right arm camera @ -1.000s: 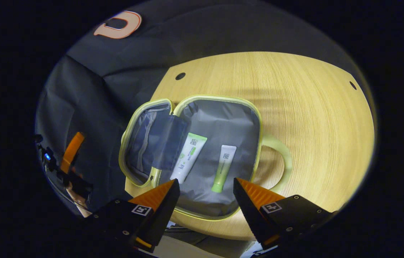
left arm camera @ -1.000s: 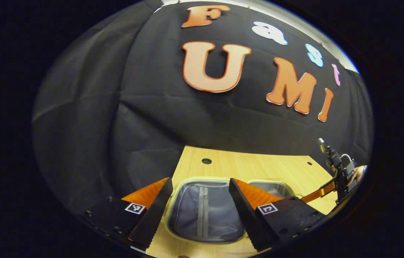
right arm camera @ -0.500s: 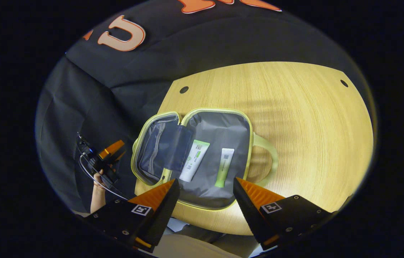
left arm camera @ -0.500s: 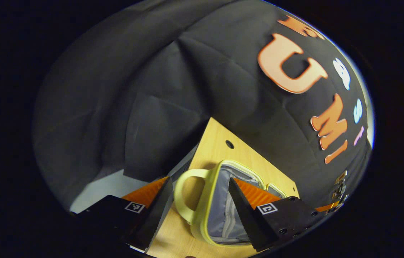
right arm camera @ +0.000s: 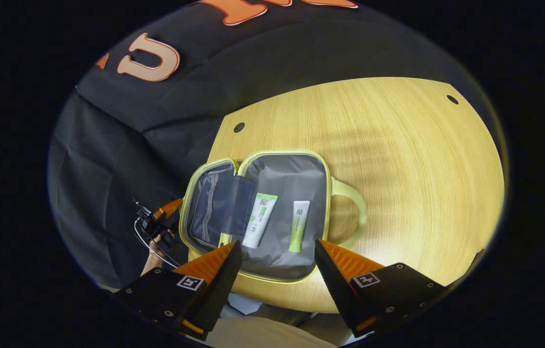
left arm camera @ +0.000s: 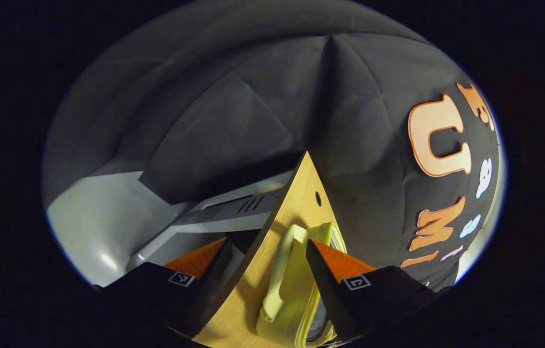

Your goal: First open the suitcase, pack the skin care products into it, and then close the suitcase.

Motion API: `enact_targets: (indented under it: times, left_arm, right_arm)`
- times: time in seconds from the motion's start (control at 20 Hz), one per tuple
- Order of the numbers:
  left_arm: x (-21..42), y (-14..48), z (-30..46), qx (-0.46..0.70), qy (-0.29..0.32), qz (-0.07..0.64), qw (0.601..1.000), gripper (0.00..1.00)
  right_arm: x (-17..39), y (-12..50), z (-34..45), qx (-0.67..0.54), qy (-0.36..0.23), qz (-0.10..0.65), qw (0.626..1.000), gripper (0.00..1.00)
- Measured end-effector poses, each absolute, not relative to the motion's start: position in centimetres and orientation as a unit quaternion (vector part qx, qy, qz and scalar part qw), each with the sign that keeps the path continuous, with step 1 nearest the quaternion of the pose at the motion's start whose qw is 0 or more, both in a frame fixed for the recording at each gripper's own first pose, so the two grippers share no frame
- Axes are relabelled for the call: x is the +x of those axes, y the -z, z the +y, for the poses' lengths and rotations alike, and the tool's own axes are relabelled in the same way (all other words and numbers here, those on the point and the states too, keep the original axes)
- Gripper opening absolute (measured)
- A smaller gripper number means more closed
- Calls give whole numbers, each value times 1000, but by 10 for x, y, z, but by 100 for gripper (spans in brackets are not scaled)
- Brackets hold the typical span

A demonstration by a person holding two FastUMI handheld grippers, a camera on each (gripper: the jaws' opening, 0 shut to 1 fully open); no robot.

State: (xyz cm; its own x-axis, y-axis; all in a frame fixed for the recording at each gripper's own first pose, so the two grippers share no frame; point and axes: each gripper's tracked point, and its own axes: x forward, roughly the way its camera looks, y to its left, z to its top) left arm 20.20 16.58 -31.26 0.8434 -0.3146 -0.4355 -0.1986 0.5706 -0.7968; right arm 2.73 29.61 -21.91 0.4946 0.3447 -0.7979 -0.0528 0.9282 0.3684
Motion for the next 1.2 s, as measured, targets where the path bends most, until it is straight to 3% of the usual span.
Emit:
enact_targets:
  times: [0.1,0.15,0.3,0.35,0.65,0.9,1.2]
  left_arm:
    - [203,321,162,-450,33,292,844,95]
    - [203,323,163,-442,24,297,846,86]
    - [215,325,149,-442,14,312,841,17]
    - [208,313,150,-446,14,310,840,12]
    - [203,259,128,-381,-2,337,861,12]
    - [201,164,85,-317,35,323,891,12]
    - [190,83,-4,-212,77,294,929,12]
  right_arm:
    - [25,219,293,158,-111,490,850,96]
    - [25,220,291,163,-110,490,849,96]
    - [22,221,284,173,-103,487,850,96]
    - [21,220,282,176,-103,484,851,96]
    - [14,212,261,191,-88,446,870,96]
    - [12,194,222,172,-61,393,901,96]
    - [9,129,142,119,-2,285,951,96]
